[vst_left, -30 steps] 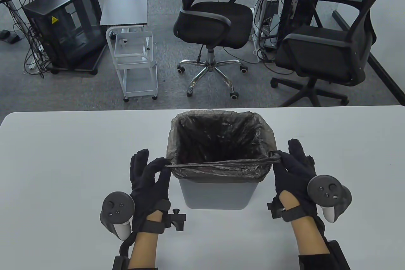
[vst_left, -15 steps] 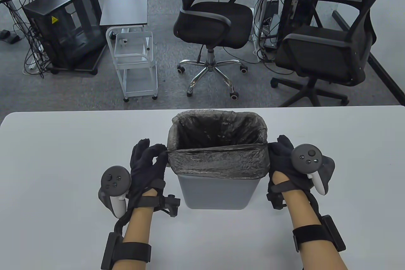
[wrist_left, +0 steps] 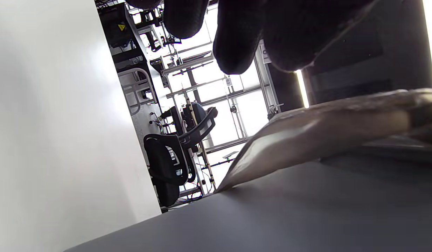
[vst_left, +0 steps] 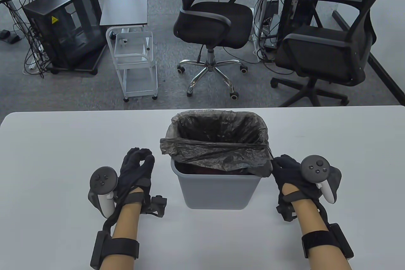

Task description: Twist garbage bag top to tighten it

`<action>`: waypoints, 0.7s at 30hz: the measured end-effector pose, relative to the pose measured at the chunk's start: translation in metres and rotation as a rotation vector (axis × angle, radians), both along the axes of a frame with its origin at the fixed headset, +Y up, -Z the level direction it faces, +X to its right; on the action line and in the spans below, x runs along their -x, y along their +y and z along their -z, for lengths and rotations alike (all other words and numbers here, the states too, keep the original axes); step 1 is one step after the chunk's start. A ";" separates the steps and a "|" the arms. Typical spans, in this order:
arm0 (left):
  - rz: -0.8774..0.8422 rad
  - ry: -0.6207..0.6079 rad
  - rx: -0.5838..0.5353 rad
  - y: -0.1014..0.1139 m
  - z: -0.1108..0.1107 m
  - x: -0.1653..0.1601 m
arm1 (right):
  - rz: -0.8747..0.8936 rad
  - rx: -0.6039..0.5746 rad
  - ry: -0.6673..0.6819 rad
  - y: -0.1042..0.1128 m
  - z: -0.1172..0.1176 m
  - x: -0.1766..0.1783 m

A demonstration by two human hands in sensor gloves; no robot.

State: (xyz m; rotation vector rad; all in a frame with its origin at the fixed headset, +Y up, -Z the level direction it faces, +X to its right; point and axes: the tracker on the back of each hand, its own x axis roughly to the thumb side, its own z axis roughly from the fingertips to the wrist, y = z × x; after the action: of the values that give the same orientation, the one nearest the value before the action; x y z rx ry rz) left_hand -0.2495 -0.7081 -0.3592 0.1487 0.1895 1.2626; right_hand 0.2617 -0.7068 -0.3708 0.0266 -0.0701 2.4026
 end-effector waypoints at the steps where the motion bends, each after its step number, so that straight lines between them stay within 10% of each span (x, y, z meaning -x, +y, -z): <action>1: 0.000 0.001 0.014 0.001 0.001 0.002 | -0.030 0.013 0.003 -0.003 0.000 -0.003; 8: -0.090 -0.112 0.115 0.020 0.018 0.003 | 0.270 0.110 0.161 -0.024 0.007 -0.023; 14: -0.131 -0.301 0.348 0.027 0.041 -0.014 | 0.906 0.279 0.079 -0.034 0.023 -0.028; 21: -0.287 -0.364 0.397 0.032 0.057 -0.027 | 1.122 0.357 -0.031 -0.023 0.045 -0.012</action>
State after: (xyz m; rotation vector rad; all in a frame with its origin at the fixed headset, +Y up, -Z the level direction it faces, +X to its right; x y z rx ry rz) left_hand -0.2221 -0.6764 -0.4158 -0.4625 0.1460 1.4862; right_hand 0.2738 -0.7298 -0.4162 -0.1724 0.2660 1.2659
